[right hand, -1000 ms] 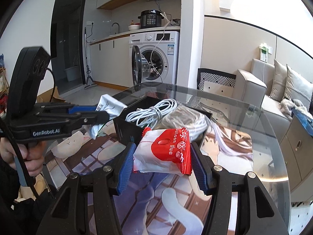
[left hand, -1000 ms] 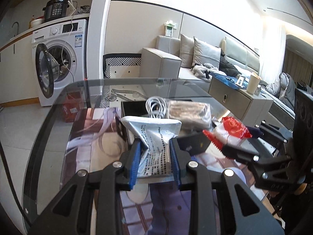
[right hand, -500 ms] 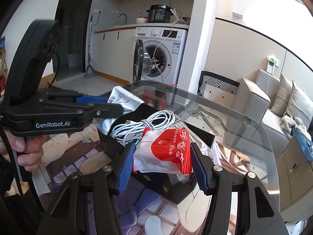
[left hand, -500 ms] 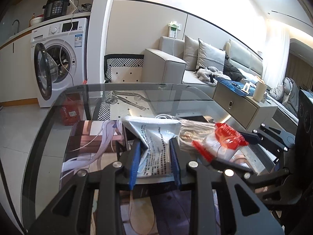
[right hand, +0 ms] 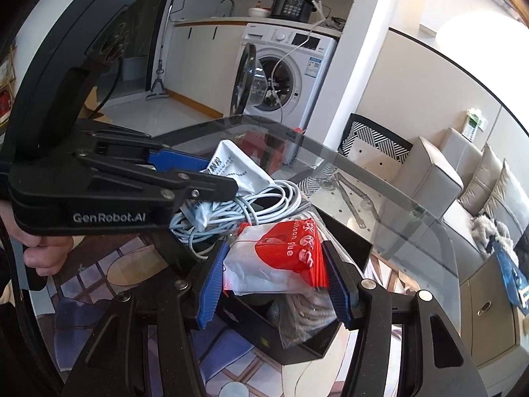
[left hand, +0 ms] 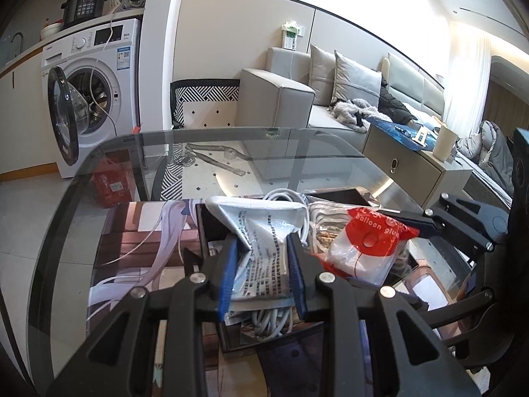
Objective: Organize soft objects
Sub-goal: 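Lift and carry the sachet with the left tool while the right tool carries the pack over the box, then open both tools to drop the sachet and pack into the box, then withdraw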
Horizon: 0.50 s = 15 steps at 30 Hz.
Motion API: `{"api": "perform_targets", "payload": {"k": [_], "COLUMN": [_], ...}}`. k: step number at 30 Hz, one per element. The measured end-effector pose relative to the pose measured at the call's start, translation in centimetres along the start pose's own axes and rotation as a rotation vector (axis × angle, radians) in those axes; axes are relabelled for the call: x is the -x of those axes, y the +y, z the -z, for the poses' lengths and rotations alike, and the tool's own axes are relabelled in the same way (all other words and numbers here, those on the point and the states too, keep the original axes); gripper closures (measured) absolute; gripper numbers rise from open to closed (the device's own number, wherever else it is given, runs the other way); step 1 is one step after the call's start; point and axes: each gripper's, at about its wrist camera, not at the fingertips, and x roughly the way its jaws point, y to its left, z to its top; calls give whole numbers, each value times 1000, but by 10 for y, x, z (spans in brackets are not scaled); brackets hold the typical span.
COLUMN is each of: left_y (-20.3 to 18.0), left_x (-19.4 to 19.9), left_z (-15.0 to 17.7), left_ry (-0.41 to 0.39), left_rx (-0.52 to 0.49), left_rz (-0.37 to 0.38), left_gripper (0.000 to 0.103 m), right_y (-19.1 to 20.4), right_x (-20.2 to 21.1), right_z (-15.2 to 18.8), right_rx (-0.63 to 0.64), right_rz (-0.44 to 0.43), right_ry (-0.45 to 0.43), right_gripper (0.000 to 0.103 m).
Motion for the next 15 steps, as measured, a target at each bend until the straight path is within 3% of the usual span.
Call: {"api": "perform_targets", "payload": {"k": [15], "left_y": [-5], "left_x": [-6], "left_z": [3], "left_ry": [16], "left_rx": [-38], "left_rz": [15], "left_gripper": [73], "right_y": [-12], "right_x": [-17], "right_z": [-7], "right_rx": [20], "right_rz": [-56], "right_ry": [16], "right_gripper": [45]}}
